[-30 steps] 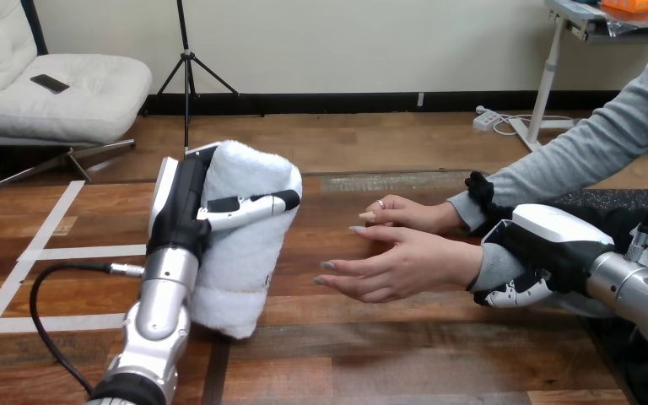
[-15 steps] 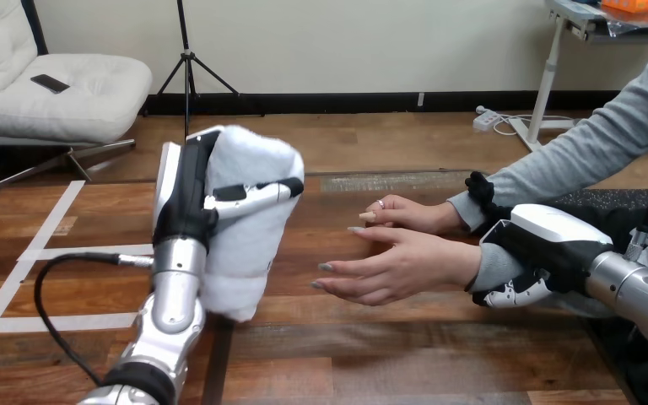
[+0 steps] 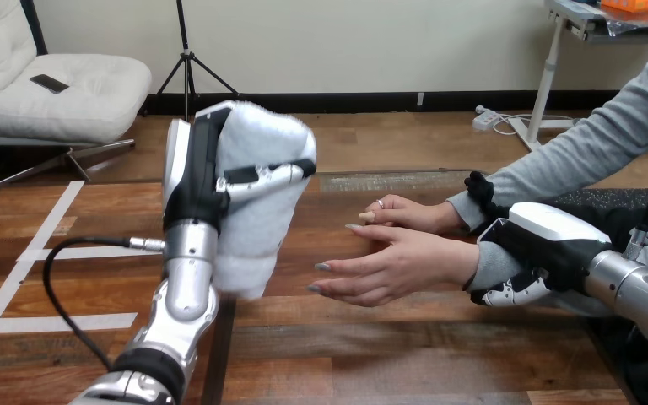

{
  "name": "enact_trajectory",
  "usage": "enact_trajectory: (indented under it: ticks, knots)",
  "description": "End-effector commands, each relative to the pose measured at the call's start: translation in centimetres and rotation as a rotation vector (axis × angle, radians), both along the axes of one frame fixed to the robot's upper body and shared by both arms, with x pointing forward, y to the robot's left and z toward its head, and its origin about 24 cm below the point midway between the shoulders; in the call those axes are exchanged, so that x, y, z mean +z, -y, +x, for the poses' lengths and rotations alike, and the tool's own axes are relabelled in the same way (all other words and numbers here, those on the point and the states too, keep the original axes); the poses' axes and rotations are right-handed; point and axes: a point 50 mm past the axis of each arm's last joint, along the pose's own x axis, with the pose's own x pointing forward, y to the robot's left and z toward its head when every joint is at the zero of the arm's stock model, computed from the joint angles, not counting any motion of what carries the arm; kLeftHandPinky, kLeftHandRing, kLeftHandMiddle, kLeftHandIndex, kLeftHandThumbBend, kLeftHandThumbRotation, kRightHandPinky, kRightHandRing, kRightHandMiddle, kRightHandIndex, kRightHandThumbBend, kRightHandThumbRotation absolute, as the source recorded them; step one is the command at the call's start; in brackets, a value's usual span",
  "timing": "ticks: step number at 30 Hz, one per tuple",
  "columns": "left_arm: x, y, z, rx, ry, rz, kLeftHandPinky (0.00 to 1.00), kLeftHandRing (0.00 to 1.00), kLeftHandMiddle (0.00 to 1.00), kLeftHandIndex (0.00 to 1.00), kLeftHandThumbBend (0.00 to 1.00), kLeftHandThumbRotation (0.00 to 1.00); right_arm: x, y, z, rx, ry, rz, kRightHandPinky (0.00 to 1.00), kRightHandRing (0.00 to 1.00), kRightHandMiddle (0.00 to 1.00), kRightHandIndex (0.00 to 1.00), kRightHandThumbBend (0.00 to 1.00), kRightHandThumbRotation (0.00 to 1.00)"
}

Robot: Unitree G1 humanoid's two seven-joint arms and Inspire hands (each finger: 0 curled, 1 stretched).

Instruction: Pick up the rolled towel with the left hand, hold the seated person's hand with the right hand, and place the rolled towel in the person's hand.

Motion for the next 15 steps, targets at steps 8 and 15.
enact_trajectory:
  ticks: [8, 15]
  knots:
    - [6.85, 1.93, 2.27, -0.043, 0.261, -0.035, 0.38, 0.40, 0.43, 0.44, 0.55, 0.00, 2.00, -1.26, 0.98, 0.042, 0.098, 0.087, 0.27, 0.31, 0.37, 0.38, 0.44, 0.16]
    - [6.92, 2.22, 2.25, -0.038, 0.267, -0.053, 0.37, 0.39, 0.43, 0.44, 0.56, 0.00, 1.92, -1.34, 0.91, 0.047, 0.095, 0.096, 0.25, 0.29, 0.35, 0.36, 0.44, 0.15]
